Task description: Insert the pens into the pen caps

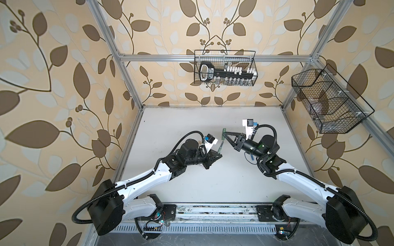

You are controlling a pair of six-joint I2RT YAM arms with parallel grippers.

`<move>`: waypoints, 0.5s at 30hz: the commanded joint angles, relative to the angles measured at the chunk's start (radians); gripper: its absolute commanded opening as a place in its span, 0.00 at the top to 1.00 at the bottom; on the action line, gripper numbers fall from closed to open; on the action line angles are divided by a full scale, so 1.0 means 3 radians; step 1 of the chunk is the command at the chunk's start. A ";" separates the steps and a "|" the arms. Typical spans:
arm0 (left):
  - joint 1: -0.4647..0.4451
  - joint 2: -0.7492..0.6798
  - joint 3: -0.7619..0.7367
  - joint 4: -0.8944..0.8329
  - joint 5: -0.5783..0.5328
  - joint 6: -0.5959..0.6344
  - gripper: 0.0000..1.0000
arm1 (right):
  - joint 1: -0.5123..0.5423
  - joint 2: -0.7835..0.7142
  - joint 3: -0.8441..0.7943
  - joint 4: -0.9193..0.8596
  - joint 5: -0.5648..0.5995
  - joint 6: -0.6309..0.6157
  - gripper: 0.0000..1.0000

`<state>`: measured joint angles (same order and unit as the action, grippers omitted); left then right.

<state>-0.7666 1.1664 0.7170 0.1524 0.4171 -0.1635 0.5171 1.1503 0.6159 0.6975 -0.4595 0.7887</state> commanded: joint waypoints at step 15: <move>-0.0027 -0.0163 -0.0078 0.0029 -0.0143 -0.0079 0.97 | -0.0326 -0.0032 0.0560 -0.2791 0.1045 -0.0697 0.86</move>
<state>-0.7666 1.1622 0.7124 0.1345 0.4049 -0.1715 0.4393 1.1019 0.7517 0.1432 -0.2485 0.6571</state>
